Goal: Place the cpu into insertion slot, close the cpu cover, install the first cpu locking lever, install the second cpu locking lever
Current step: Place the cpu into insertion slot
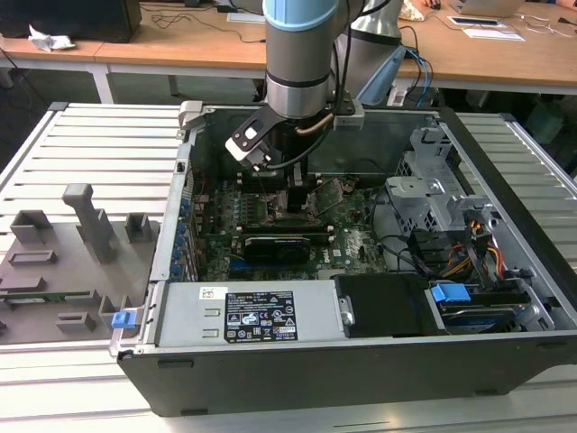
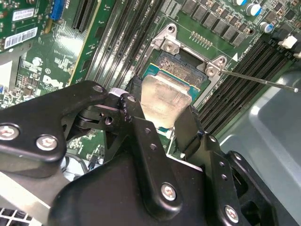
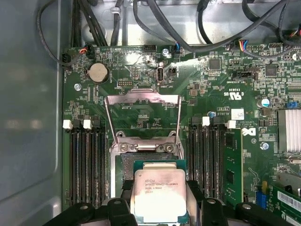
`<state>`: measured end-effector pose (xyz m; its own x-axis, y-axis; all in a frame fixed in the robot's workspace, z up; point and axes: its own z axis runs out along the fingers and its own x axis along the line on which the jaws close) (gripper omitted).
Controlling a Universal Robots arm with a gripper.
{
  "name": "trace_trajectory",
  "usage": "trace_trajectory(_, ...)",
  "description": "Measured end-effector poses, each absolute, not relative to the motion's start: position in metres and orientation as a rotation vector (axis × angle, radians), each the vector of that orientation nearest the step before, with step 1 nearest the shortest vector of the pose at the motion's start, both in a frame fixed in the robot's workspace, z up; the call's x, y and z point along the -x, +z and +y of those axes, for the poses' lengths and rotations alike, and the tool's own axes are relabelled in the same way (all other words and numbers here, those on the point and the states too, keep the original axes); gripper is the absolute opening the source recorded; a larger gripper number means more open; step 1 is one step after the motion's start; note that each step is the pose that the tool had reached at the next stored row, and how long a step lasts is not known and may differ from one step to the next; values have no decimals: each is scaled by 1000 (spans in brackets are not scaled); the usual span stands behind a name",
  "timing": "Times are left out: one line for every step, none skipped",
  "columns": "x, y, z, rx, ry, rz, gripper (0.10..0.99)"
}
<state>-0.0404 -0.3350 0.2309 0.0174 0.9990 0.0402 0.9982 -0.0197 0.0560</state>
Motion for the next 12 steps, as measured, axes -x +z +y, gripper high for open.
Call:
trace_trajectory(40, 230, -335, -2232, 107, 2191, 525)
trace_trajectory(40, 230, -335, -2232, 107, 2191, 525)
trace_trajectory(40, 229, -334, -2232, 107, 2191, 525)
trace_trajectory(40, 229, -334, -2232, 106, 2191, 525)
trace_trajectory(40, 229, -334, -2232, 106, 2191, 525)
trace_trajectory(40, 228, -334, -2232, 107, 2191, 525)
trace_trajectory(40, 228, -334, -2232, 107, 2191, 525)
trace_trajectory(40, 228, -334, -2232, 107, 2191, 525)
trace_trajectory(40, 228, -334, -2232, 107, 2191, 525)
trace_trajectory(40, 228, -334, -2233, 107, 2191, 525)
trace_trajectory(40, 228, -334, -2233, 107, 2191, 525)
trace_trajectory(40, 228, -334, -2232, 107, 2191, 525)
